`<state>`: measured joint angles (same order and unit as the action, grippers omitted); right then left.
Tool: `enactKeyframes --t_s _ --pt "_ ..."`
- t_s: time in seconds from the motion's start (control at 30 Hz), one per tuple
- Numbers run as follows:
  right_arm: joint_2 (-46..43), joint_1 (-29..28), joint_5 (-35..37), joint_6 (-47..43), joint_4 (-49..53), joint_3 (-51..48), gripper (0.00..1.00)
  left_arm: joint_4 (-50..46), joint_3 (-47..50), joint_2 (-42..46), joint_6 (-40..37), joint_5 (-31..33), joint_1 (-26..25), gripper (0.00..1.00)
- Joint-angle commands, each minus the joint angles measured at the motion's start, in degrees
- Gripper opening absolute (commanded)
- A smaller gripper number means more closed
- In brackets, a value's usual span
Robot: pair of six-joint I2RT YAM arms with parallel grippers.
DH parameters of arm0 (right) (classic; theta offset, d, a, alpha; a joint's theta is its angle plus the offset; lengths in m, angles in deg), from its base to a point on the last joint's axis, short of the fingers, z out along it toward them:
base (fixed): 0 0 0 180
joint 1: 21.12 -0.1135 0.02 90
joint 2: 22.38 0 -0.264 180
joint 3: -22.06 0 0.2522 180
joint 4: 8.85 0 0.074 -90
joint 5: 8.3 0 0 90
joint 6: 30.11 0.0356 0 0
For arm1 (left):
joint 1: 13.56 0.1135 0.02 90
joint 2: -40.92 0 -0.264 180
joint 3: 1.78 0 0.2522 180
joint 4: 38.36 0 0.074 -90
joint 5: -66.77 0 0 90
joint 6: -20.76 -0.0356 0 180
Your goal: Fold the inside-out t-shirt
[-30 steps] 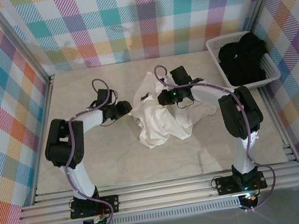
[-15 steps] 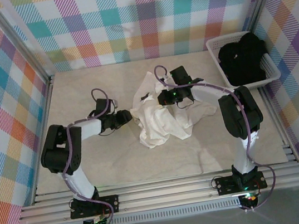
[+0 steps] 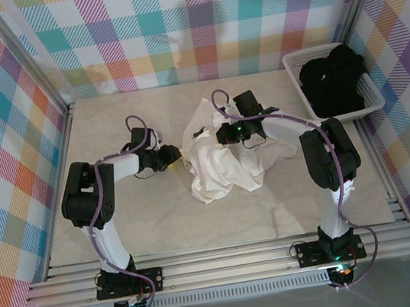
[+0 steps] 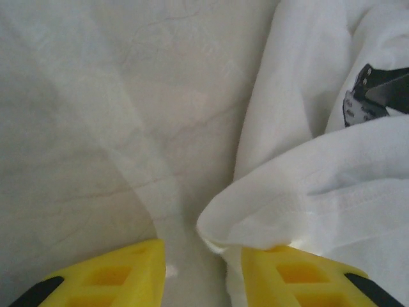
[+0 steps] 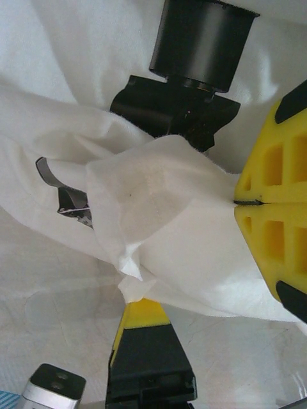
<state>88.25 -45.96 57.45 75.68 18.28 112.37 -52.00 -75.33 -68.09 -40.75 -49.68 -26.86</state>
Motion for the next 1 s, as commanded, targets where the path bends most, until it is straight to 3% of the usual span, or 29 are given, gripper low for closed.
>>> enactKeyframes --t_s 0.0,0.5,0.77,0.97 --pt "0.72 -0.25 -1.38 -0.06 -0.31 0.70 0.00 7.37 -3.94 -2.72 -2.02 -0.97 -0.59 0.34" --pt "0.47 -0.30 -1.33 -0.21 0.08 0.70 0.00 5.34 -7.70 -5.05 -3.40 -2.55 -0.59 0.21" --pt "0.82 -0.32 -1.67 0.01 -0.20 0.79 0.00 3.33 -0.33 2.67 -3.34 7.05 -0.51 0.46" --pt "0.73 -0.27 -1.85 0.37 -0.89 0.02 0.00 4.82 5.14 7.80 -2.75 8.64 -0.52 0.52"
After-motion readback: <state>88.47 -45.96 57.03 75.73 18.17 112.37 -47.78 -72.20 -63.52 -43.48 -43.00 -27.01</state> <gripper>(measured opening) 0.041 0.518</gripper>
